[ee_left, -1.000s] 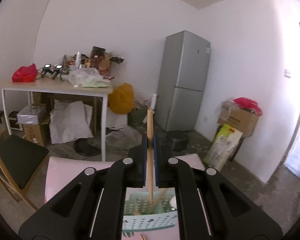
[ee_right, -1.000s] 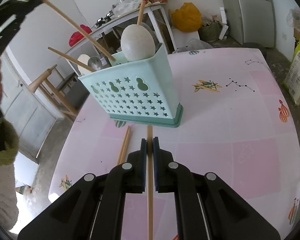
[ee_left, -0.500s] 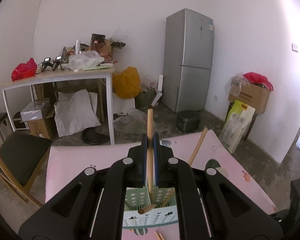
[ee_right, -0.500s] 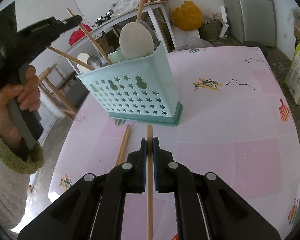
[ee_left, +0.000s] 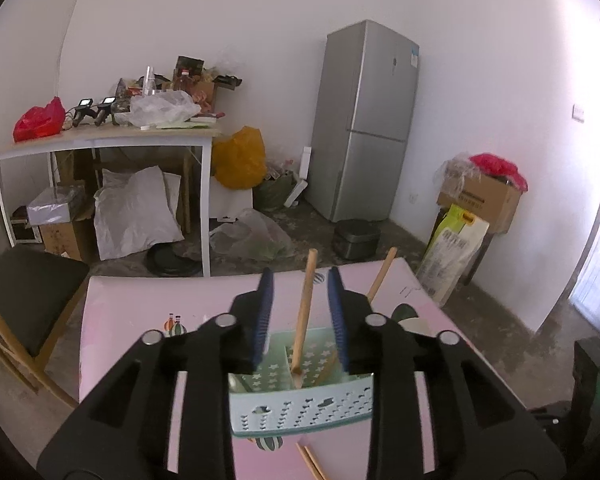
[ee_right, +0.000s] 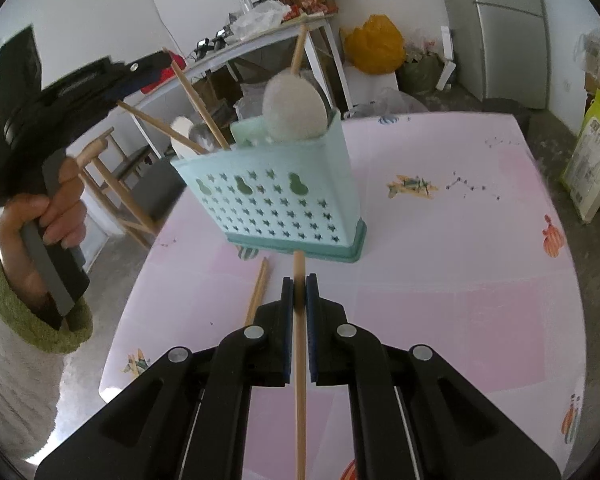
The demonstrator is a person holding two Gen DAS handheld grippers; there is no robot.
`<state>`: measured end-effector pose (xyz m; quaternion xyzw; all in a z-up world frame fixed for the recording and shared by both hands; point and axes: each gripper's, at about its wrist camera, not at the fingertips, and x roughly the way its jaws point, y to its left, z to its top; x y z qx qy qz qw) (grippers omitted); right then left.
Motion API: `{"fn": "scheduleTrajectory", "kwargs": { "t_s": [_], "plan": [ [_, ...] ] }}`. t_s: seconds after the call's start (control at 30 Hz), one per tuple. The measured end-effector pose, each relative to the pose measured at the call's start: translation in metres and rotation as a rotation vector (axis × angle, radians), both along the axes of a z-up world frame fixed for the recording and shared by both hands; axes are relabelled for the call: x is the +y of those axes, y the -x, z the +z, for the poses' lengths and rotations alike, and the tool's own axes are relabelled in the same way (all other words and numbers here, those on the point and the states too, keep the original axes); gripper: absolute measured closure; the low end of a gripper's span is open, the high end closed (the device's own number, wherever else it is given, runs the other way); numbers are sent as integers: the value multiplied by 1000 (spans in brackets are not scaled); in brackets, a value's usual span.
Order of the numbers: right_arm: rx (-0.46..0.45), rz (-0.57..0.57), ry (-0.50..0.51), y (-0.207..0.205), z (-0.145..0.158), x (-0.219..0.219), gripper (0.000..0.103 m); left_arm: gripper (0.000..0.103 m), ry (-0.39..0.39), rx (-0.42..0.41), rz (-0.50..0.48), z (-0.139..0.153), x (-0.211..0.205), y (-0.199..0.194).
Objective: Organize utensils
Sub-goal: 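Open the left tool over the holder while the right tool lowers its chopstick in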
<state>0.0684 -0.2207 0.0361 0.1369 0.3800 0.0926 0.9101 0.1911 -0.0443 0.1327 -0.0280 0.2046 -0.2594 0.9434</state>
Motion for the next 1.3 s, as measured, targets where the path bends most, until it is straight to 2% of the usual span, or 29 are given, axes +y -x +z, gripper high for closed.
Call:
{"fn": "scheduleTrajectory", "kwargs": {
  "t_s": [0.1,0.2,0.33,0.57,0.73,0.87,1.0,1.3],
  "plan": [
    [-49,-4,1,3,21,0,97,68,28,-1,5,5,19,17],
    [-123,-5,1,3,50,1,97,63,18,-4,34,6,41,38],
    [-232,-1,23,-3,91,7,97,60,4,43,101,-7,70,57],
    [-387,21,67,-23,165,16,97,53,-63,191,211,-59,107,73],
    [-431,16,115,-51,199,27,97,47,-80,294,223,-96,117,79],
    [-421,7,151,-77,208,35,97,44,-125,335,223,-116,115,83],
    [-407,-1,173,-90,203,43,97,41,-164,369,231,-129,110,79],
    [-301,4,222,-120,156,54,97,37,-213,383,253,-134,107,74]
  ]
}}
